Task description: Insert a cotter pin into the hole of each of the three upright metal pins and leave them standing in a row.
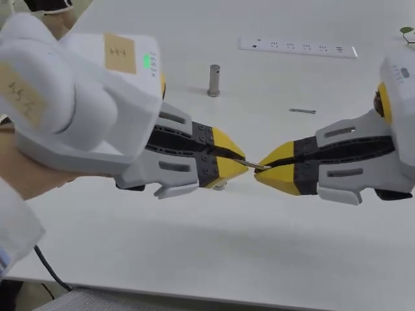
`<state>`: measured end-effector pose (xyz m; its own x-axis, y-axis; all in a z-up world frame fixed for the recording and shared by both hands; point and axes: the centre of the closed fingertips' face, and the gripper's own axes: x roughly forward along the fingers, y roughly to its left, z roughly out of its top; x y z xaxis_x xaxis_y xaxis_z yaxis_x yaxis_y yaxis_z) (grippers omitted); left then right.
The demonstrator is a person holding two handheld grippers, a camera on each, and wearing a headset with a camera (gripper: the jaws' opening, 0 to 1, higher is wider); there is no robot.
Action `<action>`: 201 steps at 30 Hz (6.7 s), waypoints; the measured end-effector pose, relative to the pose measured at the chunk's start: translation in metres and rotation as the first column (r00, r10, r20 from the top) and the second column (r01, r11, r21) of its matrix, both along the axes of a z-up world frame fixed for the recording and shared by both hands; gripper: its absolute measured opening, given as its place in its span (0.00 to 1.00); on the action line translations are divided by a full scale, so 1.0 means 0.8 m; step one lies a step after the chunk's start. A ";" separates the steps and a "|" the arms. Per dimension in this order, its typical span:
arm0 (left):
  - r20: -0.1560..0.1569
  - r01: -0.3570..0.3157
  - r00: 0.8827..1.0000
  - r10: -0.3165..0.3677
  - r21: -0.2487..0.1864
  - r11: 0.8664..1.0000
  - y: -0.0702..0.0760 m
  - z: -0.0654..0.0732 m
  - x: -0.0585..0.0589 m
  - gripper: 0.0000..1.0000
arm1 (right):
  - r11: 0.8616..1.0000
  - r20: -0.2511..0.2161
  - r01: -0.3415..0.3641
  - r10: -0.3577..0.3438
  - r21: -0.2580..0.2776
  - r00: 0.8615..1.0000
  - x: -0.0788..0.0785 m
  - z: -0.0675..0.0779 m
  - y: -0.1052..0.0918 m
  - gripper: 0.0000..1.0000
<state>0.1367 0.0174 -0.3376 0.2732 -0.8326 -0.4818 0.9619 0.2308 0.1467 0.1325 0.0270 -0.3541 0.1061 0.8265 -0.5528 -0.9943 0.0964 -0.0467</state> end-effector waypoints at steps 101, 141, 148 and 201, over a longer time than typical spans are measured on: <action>-0.121 -0.001 0.992 0.033 0.258 0.966 0.042 -0.123 0.077 0.09 | 0.957 -0.008 0.120 -0.126 -0.266 0.992 0.084 -0.127 0.025 0.00; -0.109 -0.019 0.993 0.051 0.278 0.960 0.043 -0.123 0.078 0.10 | 0.974 0.030 0.123 -0.119 -0.192 0.992 0.083 -0.105 0.017 0.00; -0.085 -0.027 0.995 0.049 0.245 0.969 0.048 -0.110 0.074 0.12 | 0.973 0.028 0.154 -0.151 -0.170 0.988 0.085 -0.100 0.016 0.07; -0.224 -0.569 0.808 0.545 -0.053 0.821 0.153 -0.081 0.005 0.99 | 0.946 -0.168 0.323 -0.315 0.025 0.934 0.086 -0.153 0.046 0.17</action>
